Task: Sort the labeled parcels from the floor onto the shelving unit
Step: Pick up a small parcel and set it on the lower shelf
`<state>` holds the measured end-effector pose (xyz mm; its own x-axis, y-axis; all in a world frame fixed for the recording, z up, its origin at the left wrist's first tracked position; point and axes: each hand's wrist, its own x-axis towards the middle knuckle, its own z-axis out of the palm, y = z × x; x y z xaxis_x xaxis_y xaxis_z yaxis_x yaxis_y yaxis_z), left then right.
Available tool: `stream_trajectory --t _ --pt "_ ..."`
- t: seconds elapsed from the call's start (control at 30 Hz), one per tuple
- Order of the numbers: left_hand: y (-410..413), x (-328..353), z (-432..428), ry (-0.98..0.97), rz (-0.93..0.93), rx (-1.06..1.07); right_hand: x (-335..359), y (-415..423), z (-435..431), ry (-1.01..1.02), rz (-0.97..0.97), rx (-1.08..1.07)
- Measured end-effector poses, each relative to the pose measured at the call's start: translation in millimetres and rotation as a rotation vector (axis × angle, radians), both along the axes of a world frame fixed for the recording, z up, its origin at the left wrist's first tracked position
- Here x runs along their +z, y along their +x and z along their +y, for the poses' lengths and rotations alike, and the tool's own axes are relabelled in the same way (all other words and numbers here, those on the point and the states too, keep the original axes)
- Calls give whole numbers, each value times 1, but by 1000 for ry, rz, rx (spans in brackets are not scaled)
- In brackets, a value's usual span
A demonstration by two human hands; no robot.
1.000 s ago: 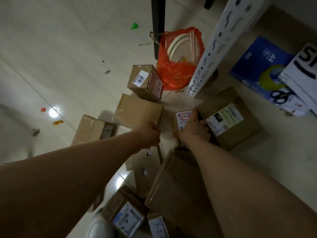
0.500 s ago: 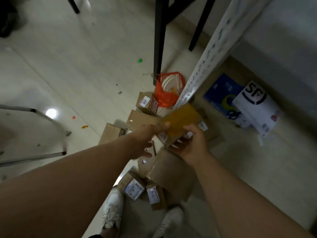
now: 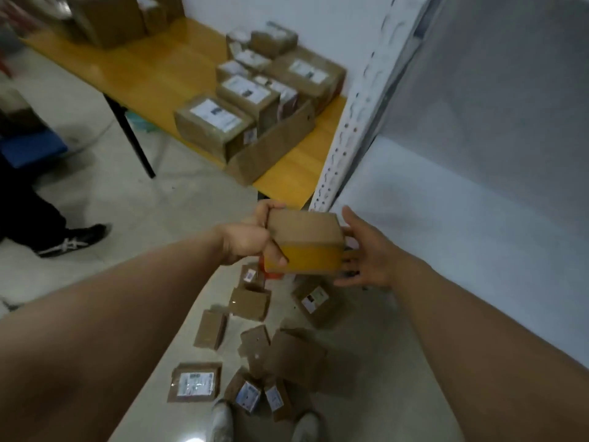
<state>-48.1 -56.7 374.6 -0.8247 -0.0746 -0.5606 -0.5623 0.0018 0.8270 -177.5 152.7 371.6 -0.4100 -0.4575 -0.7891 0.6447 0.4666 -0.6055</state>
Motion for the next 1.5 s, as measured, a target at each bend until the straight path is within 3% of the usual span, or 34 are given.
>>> stream_trajectory --t 0.1,0.2,0.3,0.4,0.57,0.67,0.77,0.9,1.0,1.2,1.37,1.5 --pt "-1 70 0 -60 123 -61 74 15 3 -37 34 17" --pt "1 130 -3 75 185 -40 135 25 10 -73 193 26" --pt "8 176 -10 250 153 53 186 31 17 -211 402 -16" --pt "12 206 -16 316 46 15 224 37 22 -349 560 -62" --pt "10 241 0 390 125 27 261 49 31 -465 632 -39" --pt "10 259 6 384 310 8 279 52 42 -435 654 -4" --pt "9 281 5 321 481 -15 296 52 50 -562 537 -48" --pt "11 306 13 553 578 -40 322 59 42 -661 646 -140" --pt "10 317 20 743 549 -78 337 58 40 -697 768 -153" --pt "5 331 27 608 654 -25 359 52 40 -741 786 -223" --pt "-5 340 38 556 750 69 354 59 28 -634 726 -325" --pt "-9 336 43 278 714 -87 363 57 28 -565 843 -373"
